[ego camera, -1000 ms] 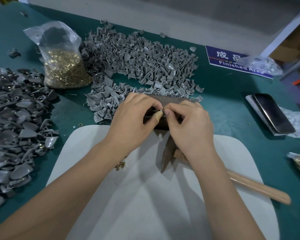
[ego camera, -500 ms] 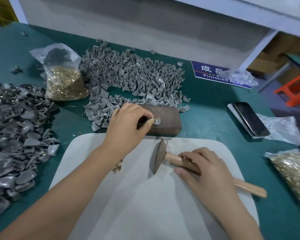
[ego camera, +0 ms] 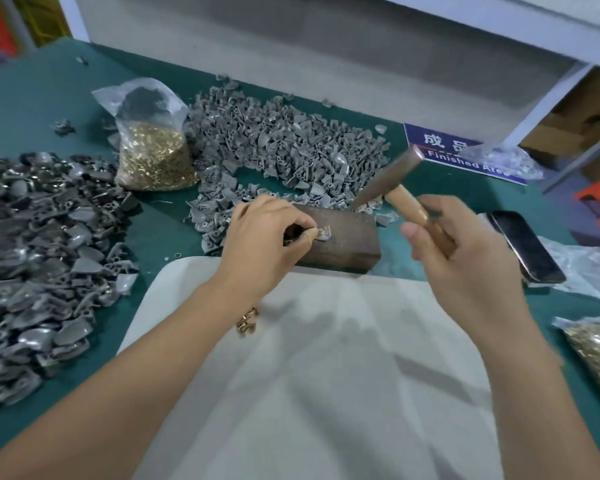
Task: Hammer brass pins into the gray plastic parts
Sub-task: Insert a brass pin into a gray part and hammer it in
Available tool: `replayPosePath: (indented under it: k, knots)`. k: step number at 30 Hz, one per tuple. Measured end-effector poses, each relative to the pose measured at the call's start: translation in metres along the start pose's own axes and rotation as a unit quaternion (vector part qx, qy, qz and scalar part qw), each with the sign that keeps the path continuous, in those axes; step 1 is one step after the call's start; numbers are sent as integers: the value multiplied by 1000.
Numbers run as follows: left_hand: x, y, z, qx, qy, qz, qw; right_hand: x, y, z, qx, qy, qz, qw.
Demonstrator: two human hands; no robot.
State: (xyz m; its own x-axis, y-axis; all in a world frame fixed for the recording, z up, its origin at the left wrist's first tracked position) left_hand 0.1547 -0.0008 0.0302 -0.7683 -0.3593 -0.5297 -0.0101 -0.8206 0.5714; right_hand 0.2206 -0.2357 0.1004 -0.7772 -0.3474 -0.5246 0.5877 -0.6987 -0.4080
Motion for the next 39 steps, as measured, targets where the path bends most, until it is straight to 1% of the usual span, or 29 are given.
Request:
replayPosePath:
  k: [3, 7, 9, 10, 12, 13, 14, 18, 20, 23, 26, 28, 30, 34, 36, 37, 39]
  knots:
    - [2, -2, 2, 8, 3, -5, 1000, -6, -8, -15, 9, -7, 5, 1000]
    - [1, -4, 3, 1, 6, -7, 1000, 4, -8, -30, 61, 32, 38, 997]
    - [-2, -4, 2, -10, 6, -9, 1000, 7, -8, -31, 68, 46, 38, 996]
    - [-2, -4, 2, -11, 4, -8, 1000, 8, -7, -31, 58, 35, 24, 997]
    - [-2, -4, 1, -10, -3, 0, 1000, 8, -2, -28, 1, -9, -25, 1000]
    - [-2, -4, 1, -9, -6, 3, 1000, 8, 0, -26, -16, -21, -36, 999]
    - [-2, -4, 0, -8, -8, 4, 1000, 8, 0, -23, -15, -19, -28, 999]
    - [-1, -2, 1, 2, -6, 1, 1000, 11, -6, -16, 2, 41, 7, 999]
    - [0, -2, 1, 2, -6, -1, 1000, 11, -12, -16, 40, 58, 21, 997]
    - [0, -2, 1, 8, -3, -3, 1000, 11, -19, -19, 83, 33, 19, 996]
    - [0, 0, 1, 11, -3, -2, 1000, 12, -20, -23, 85, -5, 16, 996]
    - [-1, 0, 1, 10, -4, -4, 1000, 13, -22, -26, 78, -12, 19, 997]
    - [-2, 0, 2, 9, -5, -7, 1000, 14, -23, -28, 73, 18, 30, 997]
    - [-1, -1, 3, 9, -7, -14, 1000, 15, -24, -28, 50, 113, 18, 992]
    - [-1, -2, 3, 8, -4, -14, 1000, 17, -25, -29, 44, 131, 20, 990]
    - [-1, -1, 3, 8, -1, -12, 1000, 17, -26, -30, 51, 109, 22, 992]
    - [-2, -1, 3, 9, 5, -5, 1000, 16, -26, -35, 85, 14, 25, 996]
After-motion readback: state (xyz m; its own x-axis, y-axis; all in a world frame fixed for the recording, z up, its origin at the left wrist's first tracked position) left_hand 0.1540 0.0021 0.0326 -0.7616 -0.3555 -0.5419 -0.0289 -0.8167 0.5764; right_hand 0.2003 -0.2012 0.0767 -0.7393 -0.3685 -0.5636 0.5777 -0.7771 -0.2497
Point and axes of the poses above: each hand's wrist, its own x-axis away from the middle knuckle, its own z-axis out of the back of the hand, y = z × x, the point moved 1 cm from there along -x, towards the middle knuckle, and after that the axes turned 7 degrees about y, right-handed, at the moved point
